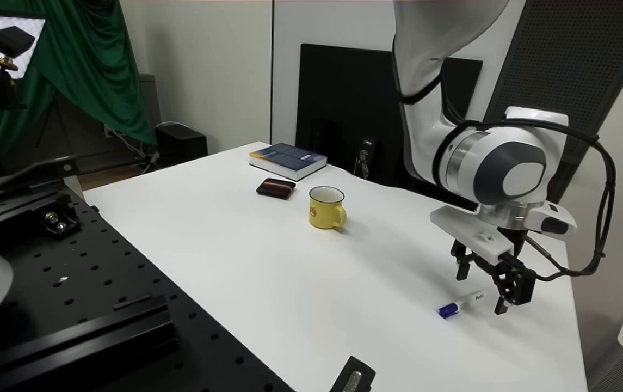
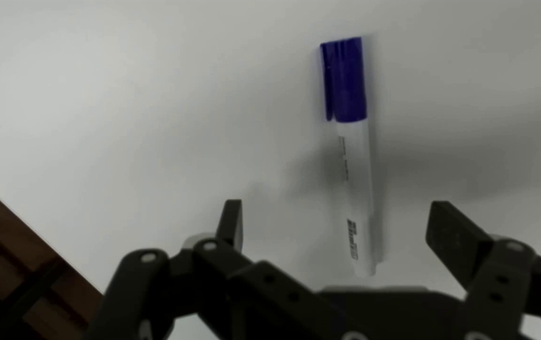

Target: Put the marker in the cup

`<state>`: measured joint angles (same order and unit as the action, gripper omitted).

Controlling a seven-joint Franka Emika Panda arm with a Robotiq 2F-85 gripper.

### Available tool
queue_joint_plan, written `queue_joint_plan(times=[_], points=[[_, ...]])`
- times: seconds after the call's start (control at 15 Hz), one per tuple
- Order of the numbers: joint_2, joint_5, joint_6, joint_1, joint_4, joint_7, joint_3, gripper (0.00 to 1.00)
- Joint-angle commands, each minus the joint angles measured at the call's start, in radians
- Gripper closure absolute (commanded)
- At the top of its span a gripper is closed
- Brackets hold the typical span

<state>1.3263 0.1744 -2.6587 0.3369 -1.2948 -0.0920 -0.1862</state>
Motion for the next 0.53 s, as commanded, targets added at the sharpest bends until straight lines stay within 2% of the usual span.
queue_joint_plan(times=[0.0,0.47], points=[[0.054,-0.01,0.025,0.029,0.088,-0.002,0.018,0.0],[0.09,-0.004,0.023,0.06,0.125,0.029,0.053,0.0]])
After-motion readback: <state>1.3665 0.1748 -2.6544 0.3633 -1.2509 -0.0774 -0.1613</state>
